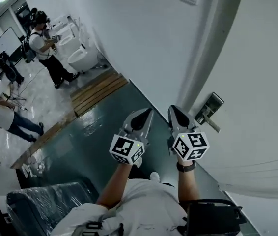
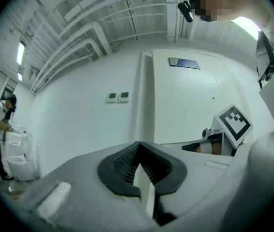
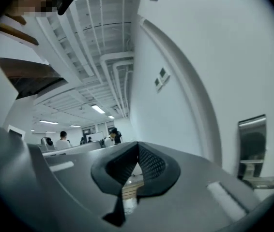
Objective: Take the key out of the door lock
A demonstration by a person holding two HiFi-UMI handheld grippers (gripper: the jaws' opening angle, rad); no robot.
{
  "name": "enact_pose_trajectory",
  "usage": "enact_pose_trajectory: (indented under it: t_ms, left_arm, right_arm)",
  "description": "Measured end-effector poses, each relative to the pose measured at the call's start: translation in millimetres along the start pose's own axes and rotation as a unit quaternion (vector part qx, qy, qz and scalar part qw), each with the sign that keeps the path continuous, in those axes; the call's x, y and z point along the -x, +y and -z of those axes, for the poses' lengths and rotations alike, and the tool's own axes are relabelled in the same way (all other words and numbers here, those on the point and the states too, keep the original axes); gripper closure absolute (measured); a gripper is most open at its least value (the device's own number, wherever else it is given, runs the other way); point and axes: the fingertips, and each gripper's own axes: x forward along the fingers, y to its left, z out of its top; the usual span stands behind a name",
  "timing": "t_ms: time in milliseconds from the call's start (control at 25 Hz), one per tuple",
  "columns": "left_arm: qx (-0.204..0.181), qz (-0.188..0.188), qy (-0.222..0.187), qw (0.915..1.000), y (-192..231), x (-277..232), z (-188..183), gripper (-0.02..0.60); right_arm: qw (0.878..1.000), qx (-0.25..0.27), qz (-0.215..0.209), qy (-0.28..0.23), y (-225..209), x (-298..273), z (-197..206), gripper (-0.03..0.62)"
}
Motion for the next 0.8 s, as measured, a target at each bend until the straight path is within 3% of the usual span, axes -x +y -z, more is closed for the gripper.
enact_pose_trajectory:
  t_ms: [120, 320, 520, 800]
  left_arm:
    - [0.012, 0.083, 0.017, 0.9963, -31, -48, 21, 0.580]
    - [0.014, 0.224, 0.032, 0.9740, -82, -111, 35, 0.580]
    - [0.015, 0.283, 0.033, 0.9584, -89, -152, 28, 0.580]
    - [0.023, 0.347, 0.057, 0.9359, -89, -183, 53, 0.580]
  right_arm:
    - [0.996, -0.022, 0.088, -0.015, -58, 27, -5, 0.589]
    - [0.969, -0.042, 0.237, -0.059, -127, 75, -21, 0.589]
    - [0.943, -0.043, 0.319, -0.084, -153, 93, -35, 0.589]
    - [0.917, -0.069, 0.386, -0.078, -155, 100, -4, 0.589]
